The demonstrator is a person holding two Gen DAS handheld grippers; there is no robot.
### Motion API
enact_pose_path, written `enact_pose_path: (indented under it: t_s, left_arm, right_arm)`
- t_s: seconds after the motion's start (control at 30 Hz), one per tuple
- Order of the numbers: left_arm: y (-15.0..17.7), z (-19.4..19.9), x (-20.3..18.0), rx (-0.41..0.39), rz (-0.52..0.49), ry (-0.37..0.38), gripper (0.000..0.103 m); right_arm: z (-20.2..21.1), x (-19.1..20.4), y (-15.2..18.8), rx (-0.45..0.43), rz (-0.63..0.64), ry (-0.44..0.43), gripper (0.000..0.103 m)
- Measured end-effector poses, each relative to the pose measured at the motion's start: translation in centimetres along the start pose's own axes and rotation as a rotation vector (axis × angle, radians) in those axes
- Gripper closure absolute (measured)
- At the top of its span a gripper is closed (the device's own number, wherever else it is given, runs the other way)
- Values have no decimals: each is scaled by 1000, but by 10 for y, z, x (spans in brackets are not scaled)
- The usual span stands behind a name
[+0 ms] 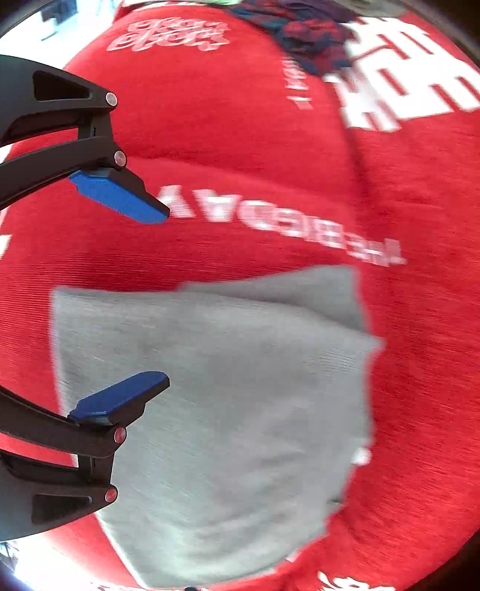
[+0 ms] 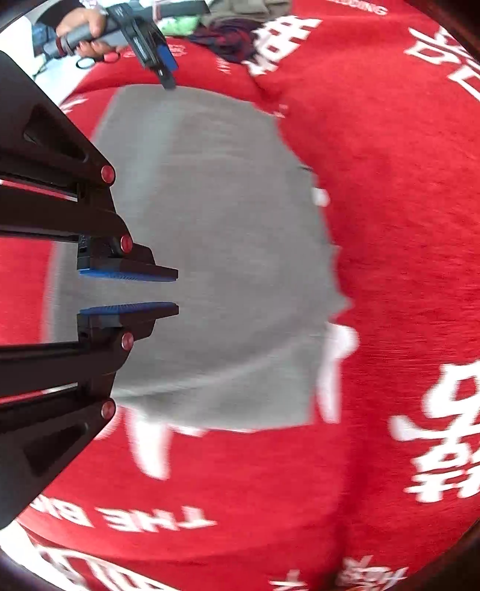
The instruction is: Fold small clothes
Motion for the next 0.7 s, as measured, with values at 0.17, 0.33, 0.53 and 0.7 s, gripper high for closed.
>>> enact_pose_path:
  t_s: [0.17,0.33,0.53,0.7]
  left_arm:
    - [28,-5,19,13,43,-5,17]
    - [28,1,28,15,3,-36,12]
    - [26,27,27,-10,-7,-59,12]
    - [29,45,19,0,0,-19,12]
  right_arm:
    - [-18,-39,48,79,-35,89,91]
    - [0,-60,57,59,-68,103,95]
    - [27,-48,58,37,-140,106,91]
    - [33,-23,54,52,-188,33,91]
Point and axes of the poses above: each gripper's, at about its wrist camera, not at the fingertips, and z roughly against the way its jaws point, x to its left, y to its underside, the point moved 2 cm from there along -z, roughly the way its jaws point, and after that the axes turned 12 degrees about -x, right-handed, at the moved point
